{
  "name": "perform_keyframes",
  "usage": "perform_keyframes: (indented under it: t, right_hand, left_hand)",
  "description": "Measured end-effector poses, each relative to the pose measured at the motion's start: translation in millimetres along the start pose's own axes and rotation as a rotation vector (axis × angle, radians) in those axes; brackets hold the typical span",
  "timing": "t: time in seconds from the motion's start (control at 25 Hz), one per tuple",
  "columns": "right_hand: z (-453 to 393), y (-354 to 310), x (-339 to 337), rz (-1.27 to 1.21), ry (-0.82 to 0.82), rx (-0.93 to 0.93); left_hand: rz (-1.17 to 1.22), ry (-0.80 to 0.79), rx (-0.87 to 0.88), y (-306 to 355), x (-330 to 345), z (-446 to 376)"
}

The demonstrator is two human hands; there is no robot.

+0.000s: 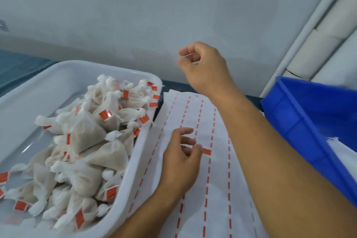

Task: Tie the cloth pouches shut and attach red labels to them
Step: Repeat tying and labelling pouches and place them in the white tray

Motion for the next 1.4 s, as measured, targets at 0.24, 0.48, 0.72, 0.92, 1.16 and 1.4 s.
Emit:
perform_keyframes:
  t: [0.24,0.48,0.72,0.92,1.16,1.4]
  right_hand:
    - [-11.4,104.7,-135.5,0.563,0.02,0.225]
    - [26.7,204.3,-234.3,0.911,-0.127,0.55]
    - [64.2,253.4,-234.8,0.872,-0.204,0.69]
    - [69.8,263.2,-236.0,0.919,-0.043,0.707]
    - [61.1,251.8,-245.4,0.937,0.166,0.658]
    - [34.0,189.5,-253.1,0.822,0.245,0.467]
  left_hand:
    - [-0.057,-0.004,0.077,1.7,5.2,23.6]
    - [-0.149,-0.026,0.017,-6.1,7.9,20.6]
    - [-0.161,-0.057,0.008,-9.4,15.8,16.8]
    - [-0.155,-0.066,0.028,-10.5,16.7,14.3]
    - [-0.132,-0.075,0.034,-10.8,17.4,14.1]
    - [-0.1,-0.069,0.067,-1.1,15.2,19.3]
Point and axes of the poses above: each hand's wrist, its own z-axis away from the middle knuckle, its own x-axis out of the palm, y = z × x, the point moved 7 cm from there along -z, towards the middle knuckle, and after that the axes turned 4 degrees about y, right-handed, at the moved point
